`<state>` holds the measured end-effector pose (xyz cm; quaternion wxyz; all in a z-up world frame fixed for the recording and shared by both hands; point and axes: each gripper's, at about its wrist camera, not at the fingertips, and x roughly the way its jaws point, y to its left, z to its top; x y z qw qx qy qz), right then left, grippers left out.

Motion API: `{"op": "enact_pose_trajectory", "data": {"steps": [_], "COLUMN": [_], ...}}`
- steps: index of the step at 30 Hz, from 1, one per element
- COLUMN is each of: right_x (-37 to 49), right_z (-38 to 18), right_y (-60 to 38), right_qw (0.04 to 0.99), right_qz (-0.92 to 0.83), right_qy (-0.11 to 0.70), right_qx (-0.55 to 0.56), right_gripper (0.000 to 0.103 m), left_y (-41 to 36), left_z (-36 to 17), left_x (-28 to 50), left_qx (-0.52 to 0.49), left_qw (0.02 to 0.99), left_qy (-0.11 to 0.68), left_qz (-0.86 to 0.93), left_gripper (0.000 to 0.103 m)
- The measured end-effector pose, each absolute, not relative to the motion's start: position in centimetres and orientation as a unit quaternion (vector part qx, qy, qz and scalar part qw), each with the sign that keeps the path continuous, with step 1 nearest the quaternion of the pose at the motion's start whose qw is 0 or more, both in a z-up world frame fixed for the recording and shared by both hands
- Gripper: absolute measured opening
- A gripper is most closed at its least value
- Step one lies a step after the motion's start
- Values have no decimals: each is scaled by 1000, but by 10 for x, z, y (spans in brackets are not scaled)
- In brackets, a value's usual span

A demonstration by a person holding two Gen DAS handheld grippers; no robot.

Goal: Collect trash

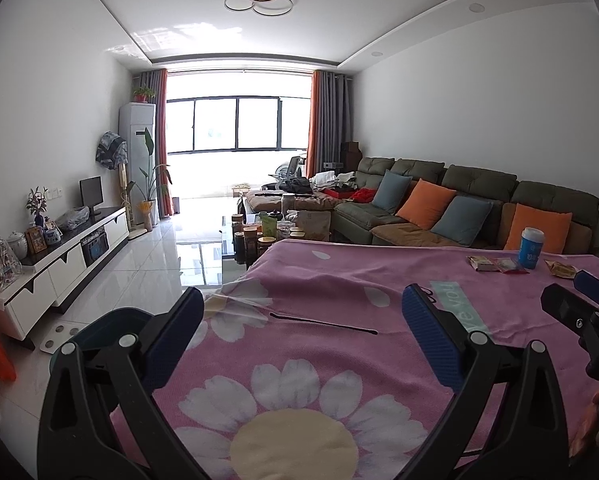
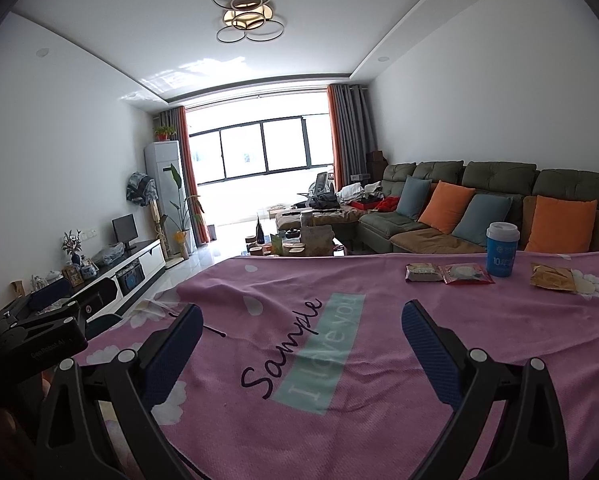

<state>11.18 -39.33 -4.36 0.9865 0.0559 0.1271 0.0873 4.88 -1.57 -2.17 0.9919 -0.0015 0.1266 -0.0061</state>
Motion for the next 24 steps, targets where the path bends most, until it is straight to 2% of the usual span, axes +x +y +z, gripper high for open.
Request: {"op": "enact_pose_trajectory", "data": {"steps": [24], "right_x": [111], "right_z": [-43], "right_y": [-394], "right_qw": [987], "right_qz": [86], "right_qy": [126], "right_qx": [56], "right_gripper": [96], "left_y": [-15], "left_z": [-21], "left_x": [46], "left_qx": [0], "left_qw": [992], "left_qy": [123], "left_qz": [-4], "left_gripper": [97]}}
